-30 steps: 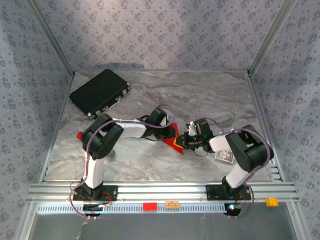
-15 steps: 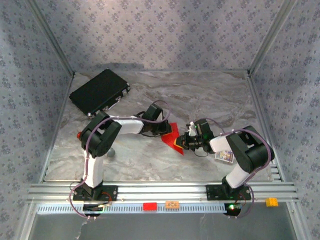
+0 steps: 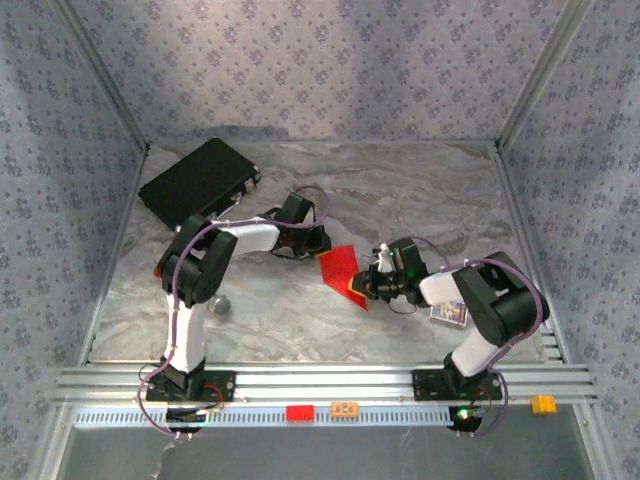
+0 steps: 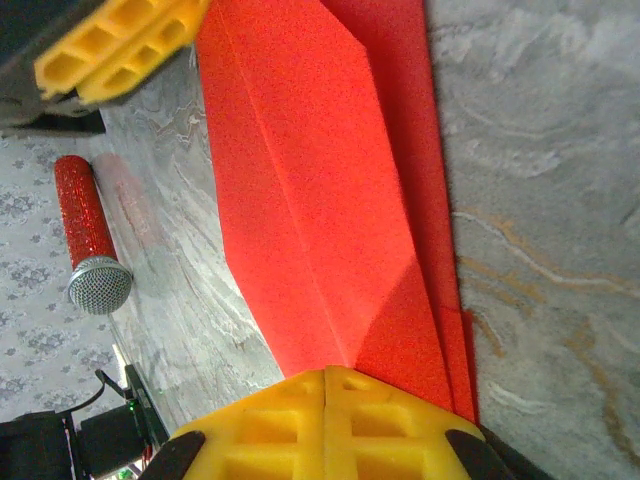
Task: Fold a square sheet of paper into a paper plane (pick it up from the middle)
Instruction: Fourth fold the wing at the center of the table.
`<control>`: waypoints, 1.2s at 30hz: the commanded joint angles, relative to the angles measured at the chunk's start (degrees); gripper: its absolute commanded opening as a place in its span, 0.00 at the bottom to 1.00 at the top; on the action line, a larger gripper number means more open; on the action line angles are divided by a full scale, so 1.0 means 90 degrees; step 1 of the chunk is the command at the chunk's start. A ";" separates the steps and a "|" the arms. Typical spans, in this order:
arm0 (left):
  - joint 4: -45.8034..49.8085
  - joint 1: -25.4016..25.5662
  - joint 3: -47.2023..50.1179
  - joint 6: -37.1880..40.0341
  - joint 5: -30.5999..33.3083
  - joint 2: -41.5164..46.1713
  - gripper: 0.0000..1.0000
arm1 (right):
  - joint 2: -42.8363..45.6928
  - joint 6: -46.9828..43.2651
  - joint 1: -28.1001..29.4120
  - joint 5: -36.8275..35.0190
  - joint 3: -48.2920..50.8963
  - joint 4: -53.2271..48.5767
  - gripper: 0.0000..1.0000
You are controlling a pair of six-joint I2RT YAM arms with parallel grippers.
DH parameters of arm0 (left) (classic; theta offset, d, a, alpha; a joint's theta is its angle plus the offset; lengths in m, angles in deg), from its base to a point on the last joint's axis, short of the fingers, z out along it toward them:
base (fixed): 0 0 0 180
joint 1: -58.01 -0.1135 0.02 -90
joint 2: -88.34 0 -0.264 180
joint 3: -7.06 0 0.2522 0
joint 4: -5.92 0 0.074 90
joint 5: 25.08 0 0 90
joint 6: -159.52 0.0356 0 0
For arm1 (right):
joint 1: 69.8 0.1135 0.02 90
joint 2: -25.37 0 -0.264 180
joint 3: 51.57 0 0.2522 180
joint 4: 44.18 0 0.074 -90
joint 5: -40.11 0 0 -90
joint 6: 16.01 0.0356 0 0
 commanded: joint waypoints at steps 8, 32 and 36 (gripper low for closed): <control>0.0603 -0.0381 -0.0328 0.0371 0.0586 -0.0175 0.10 | -0.0162 -0.0177 -0.0017 -0.0137 0.0362 -0.1166 0.00; -0.0354 0.0749 0.0031 0.0329 -0.0351 -0.0008 0.12 | -0.0165 -0.0076 -0.0143 0.0015 0.0379 -0.1107 0.00; -0.0290 0.0756 0.0135 0.0258 -0.0172 -0.0212 0.11 | -0.0028 -0.0082 -0.0153 0.0034 0.0303 -0.1214 0.00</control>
